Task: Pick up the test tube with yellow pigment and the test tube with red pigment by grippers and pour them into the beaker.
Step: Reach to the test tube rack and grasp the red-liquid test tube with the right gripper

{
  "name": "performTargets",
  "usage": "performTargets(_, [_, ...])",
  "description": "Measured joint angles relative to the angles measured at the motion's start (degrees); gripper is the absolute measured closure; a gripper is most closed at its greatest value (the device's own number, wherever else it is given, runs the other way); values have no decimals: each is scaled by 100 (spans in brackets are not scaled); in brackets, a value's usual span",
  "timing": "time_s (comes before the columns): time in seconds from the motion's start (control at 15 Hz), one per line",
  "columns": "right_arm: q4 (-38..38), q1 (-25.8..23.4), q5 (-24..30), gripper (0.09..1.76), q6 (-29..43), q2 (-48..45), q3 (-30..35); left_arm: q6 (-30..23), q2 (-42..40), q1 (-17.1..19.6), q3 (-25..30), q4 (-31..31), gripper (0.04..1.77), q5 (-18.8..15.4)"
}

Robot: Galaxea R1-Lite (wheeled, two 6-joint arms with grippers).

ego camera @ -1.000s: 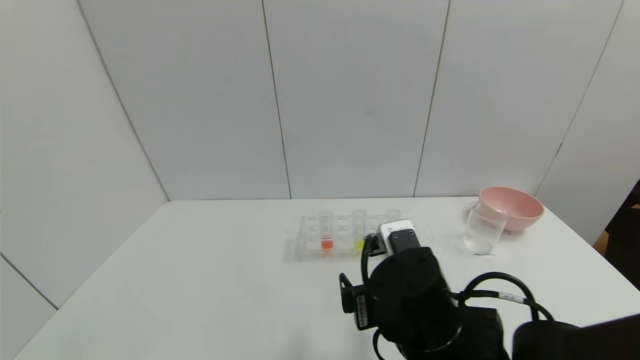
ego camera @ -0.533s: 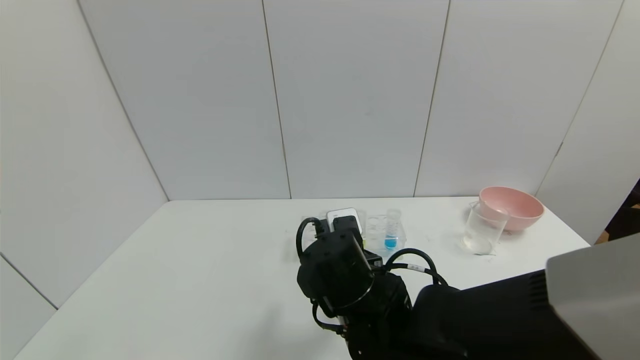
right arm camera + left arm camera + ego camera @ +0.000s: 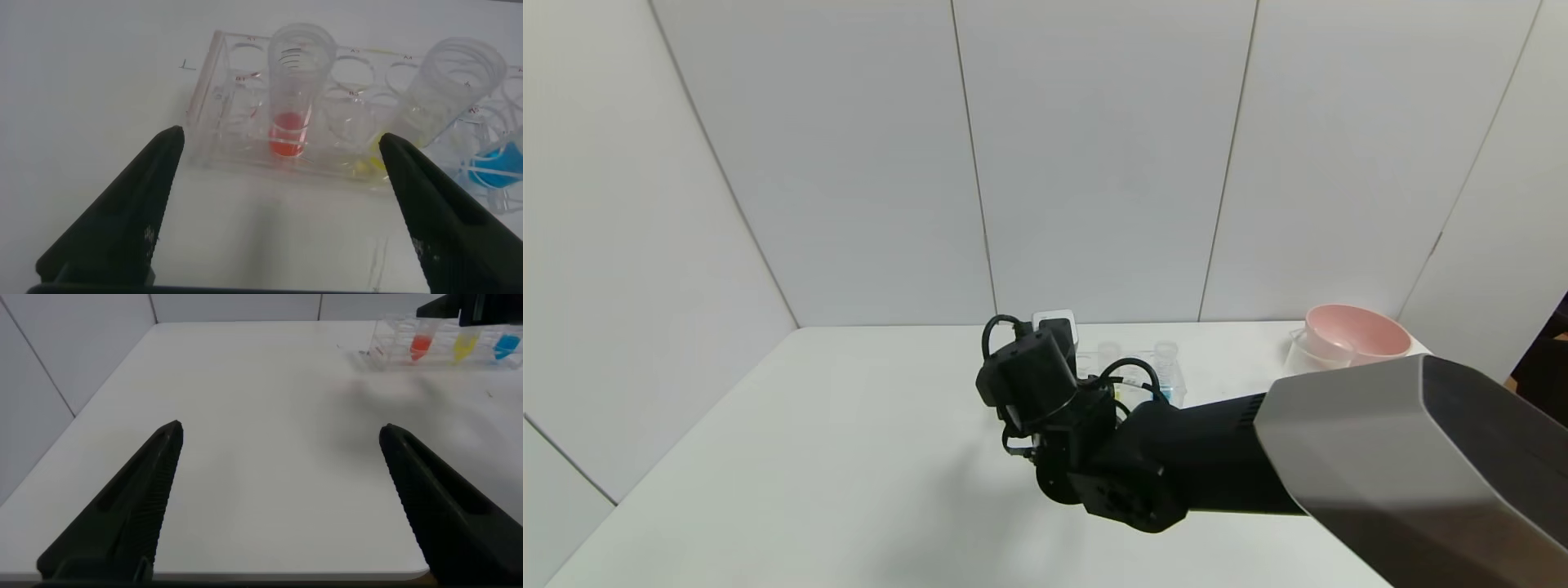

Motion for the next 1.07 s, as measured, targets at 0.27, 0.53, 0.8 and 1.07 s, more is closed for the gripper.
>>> performTargets(0.27, [219, -238, -13, 14, -37, 562, -877, 0, 0, 0, 0, 0, 9, 0])
performTargets(0.53, [233, -343, -22, 14, -110, 877, -1259, 2, 0, 0, 0, 0, 9, 0])
performTargets(0.8, [219, -336, -24, 14, -239, 946, -1364, 0, 0, 0, 0, 0, 9, 0])
performTargets(1.07, [219, -345, -22, 14, -321, 955, -1475, 0, 0, 0, 0, 0, 9, 0])
